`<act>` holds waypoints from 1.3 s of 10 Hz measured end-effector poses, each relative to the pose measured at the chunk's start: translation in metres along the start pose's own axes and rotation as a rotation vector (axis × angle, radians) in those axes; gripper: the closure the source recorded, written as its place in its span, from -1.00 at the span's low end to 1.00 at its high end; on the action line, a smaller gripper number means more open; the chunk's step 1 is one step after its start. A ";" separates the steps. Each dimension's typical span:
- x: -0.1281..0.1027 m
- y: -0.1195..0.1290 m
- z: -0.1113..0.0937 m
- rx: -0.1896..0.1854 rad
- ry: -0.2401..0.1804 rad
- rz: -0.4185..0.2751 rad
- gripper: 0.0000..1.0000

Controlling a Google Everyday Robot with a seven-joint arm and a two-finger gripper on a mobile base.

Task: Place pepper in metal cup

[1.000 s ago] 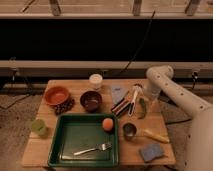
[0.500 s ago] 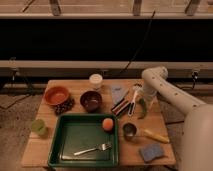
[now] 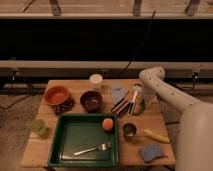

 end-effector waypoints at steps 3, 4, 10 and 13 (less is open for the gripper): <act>0.000 0.010 -0.024 0.014 0.012 0.036 1.00; -0.006 0.012 -0.038 0.027 0.014 0.043 1.00; -0.076 0.042 -0.096 0.079 -0.004 0.049 1.00; -0.122 0.046 -0.114 0.105 -0.024 0.056 1.00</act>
